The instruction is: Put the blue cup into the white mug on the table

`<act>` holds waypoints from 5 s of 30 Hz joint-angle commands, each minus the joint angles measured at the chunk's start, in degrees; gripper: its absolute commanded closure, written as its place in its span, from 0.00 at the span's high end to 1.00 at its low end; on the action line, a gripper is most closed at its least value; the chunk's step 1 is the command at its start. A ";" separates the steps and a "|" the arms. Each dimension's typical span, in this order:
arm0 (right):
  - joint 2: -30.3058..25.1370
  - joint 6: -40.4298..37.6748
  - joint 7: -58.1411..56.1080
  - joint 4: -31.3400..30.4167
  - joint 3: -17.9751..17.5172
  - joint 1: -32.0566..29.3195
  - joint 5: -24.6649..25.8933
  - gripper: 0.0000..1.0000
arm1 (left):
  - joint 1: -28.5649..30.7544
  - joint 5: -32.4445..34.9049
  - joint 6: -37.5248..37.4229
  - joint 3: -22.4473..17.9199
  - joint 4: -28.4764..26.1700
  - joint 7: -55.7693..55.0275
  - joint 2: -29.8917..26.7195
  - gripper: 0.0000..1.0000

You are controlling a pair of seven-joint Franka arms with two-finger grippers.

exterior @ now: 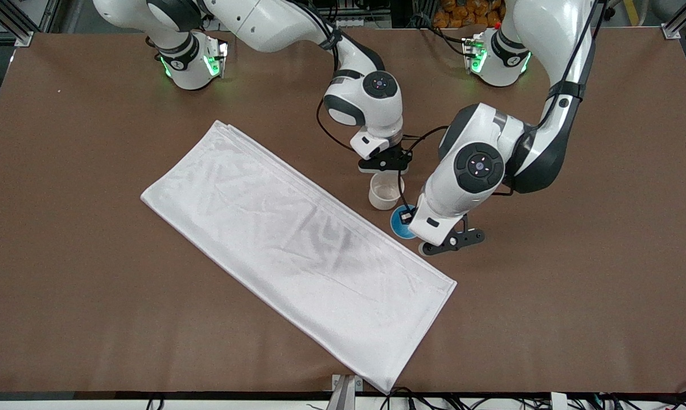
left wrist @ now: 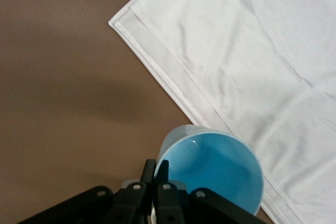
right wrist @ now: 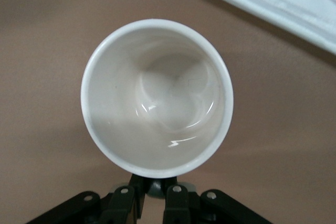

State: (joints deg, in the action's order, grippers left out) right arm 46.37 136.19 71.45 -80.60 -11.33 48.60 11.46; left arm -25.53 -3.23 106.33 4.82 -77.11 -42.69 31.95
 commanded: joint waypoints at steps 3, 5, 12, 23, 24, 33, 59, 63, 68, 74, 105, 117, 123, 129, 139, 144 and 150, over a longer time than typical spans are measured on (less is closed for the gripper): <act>1.01 0.22 -0.44 1.59 -0.44 -1.40 0.84 0.99 | 0.22 -1.51 0.37 0.28 -0.49 -0.64 -0.31 0.00; 0.48 0.13 -0.43 1.59 -0.44 -1.40 0.58 1.00 | 0.22 -1.51 0.37 0.54 -0.76 -0.64 -0.31 0.00; -4.17 -3.02 -0.43 0.71 -1.15 -1.49 0.14 1.00 | 0.13 -1.51 0.10 0.98 -1.02 -0.46 0.04 0.00; -16.21 -13.40 -0.17 -3.68 -4.31 -1.05 0.14 1.00 | 0.13 -6.34 -0.69 3.08 -2.95 -0.90 0.66 0.00; -17.35 -13.58 -0.43 -4.38 -4.49 -1.05 0.14 1.00 | 0.13 -6.52 -0.78 3.52 -3.22 -0.99 0.66 0.00; -27.29 -20.51 -2.62 -8.87 -5.37 -2.37 0.14 1.00 | -0.92 -6.52 0.01 4.67 -5.94 -4.07 0.75 0.00; -45.13 -37.83 -35.05 -8.78 -7.04 -26.17 -7.42 1.00 | -1.10 -5.73 2.74 4.58 -10.07 -4.16 1.62 0.00; -46.28 -39.06 -41.72 -8.61 -7.04 -31.27 -8.91 1.00 | -1.01 -5.73 2.74 4.58 -10.16 -3.89 1.62 0.00; -47.42 -40.47 -51.48 -8.61 -6.95 -38.39 -10.14 1.00 | -0.66 -5.82 2.65 4.67 -10.25 -3.80 1.62 0.16; -47.86 -41.44 -57.91 -8.78 -6.77 -44.98 -10.14 1.00 | -0.05 -5.82 1.60 4.58 -10.07 -2.49 1.10 1.00; -46.19 -41.00 -72.77 -11.77 0.96 -53.43 -14.63 1.00 | 17.87 9.91 0.54 3.26 -7.52 23.87 -6.45 1.00; -45.14 -40.65 -72.68 -11.51 0.96 -53.43 -14.63 1.00 | 23.50 8.69 0.63 4.23 -17.00 27.92 -18.31 1.00; -45.05 -40.04 -72.68 -11.42 0.96 -53.43 -14.54 1.00 | 24.83 5.69 3.88 4.14 -28.87 27.92 -29.65 1.00; -44.35 -38.63 -72.59 -11.42 0.96 -53.43 -14.19 1.00 | 24.91 3.67 4.93 4.14 -36.78 28.01 -38.53 1.00; -44.26 -38.54 -72.59 -11.33 0.96 -53.43 -14.01 1.00 | 25.70 4.29 5.11 4.06 -39.61 28.01 -44.61 1.00; -44.26 -38.19 -72.50 -11.33 0.96 -53.52 -14.01 1.00 | 28.95 3.68 4.59 4.06 -35.74 33.79 -43.46 1.00; -44.08 -37.92 -72.50 -11.42 0.96 -53.52 -14.01 1.00 | 29.92 3.58 -3.57 4.23 -32.76 36.27 -43.29 1.00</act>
State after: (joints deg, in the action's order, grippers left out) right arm 2.29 97.82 -0.47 -91.88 -9.88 -3.96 -1.98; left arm 3.13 1.72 109.08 8.34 -113.53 -9.12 -12.06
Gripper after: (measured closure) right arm 0.000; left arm 0.000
